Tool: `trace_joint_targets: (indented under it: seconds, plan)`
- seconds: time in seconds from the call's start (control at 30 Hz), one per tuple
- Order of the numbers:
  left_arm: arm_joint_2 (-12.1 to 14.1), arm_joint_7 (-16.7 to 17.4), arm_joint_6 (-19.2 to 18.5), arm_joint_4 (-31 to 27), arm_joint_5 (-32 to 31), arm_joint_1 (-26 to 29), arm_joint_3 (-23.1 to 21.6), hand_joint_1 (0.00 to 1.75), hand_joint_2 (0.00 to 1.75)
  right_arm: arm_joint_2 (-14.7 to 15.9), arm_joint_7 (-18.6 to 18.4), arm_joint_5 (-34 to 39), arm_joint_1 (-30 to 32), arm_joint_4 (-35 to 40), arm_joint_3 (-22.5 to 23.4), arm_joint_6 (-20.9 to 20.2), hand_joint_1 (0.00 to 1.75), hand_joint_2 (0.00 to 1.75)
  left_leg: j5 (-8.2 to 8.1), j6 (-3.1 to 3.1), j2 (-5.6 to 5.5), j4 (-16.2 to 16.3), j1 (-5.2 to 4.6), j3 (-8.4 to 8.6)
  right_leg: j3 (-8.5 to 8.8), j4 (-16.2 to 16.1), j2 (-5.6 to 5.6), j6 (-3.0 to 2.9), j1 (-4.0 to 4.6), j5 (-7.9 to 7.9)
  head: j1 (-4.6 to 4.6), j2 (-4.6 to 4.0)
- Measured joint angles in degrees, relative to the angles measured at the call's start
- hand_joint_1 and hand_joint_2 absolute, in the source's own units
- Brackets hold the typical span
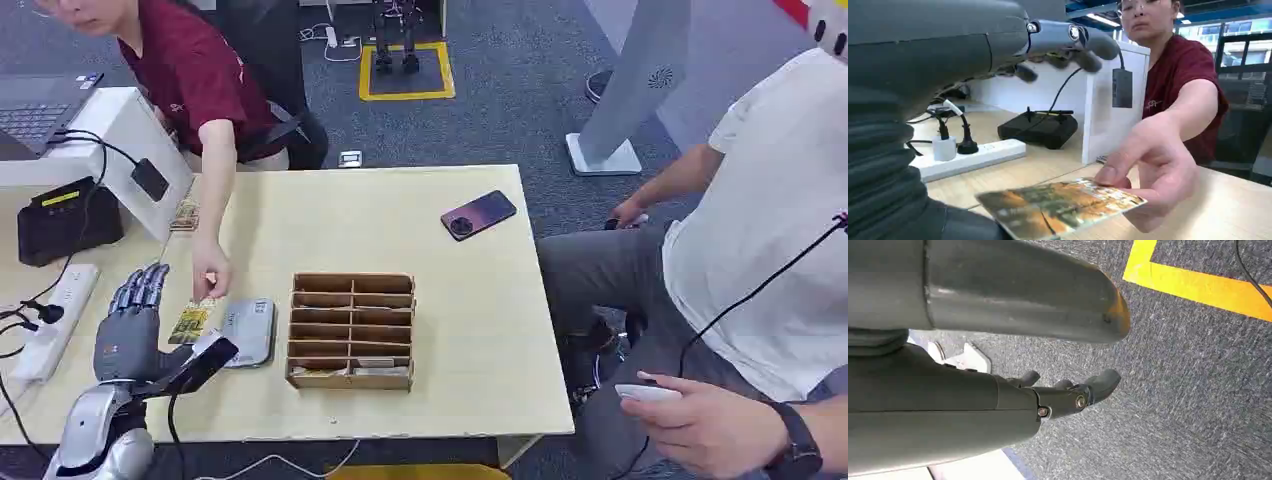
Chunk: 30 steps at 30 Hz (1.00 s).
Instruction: Pass the card to the sensor for recognition and then transmit it.
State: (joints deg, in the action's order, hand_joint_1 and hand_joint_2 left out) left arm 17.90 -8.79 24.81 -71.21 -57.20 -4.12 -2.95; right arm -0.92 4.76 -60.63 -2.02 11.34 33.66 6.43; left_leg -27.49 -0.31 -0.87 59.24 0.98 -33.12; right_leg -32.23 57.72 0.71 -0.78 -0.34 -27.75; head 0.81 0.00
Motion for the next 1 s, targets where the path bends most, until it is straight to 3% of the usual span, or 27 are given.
trace_joint_targets:
  seconds: [0.4, 1.0]
  plan:
    - [-0.02, -2.58, -0.13, 0.00, 4.26, 0.67, 2.01, 1.75, 1.75, 0.00, 0.59, -0.90, -0.01, 0.00, 0.18, 0.00, 0.00, 0.00, 0.00, 0.00, -0.01, 0.00, 0.00, -0.01, 0.00, 0.00, 0.00, 0.00, 0.00, 0.00, 0.02, 0.00]
    - [-0.09, -2.67, -0.13, 0.00, 4.63, 1.00, 2.60, 1.75, 1.75, 0.00, 0.72, -0.90, -0.03, 0.02, 0.74, 0.00, 0.00, 0.00, 0.00, 0.00, -0.01, 0.00, 0.00, -0.02, 0.00, 0.00, -0.01, 0.00, 0.00, 0.00, 0.00, 0.00]
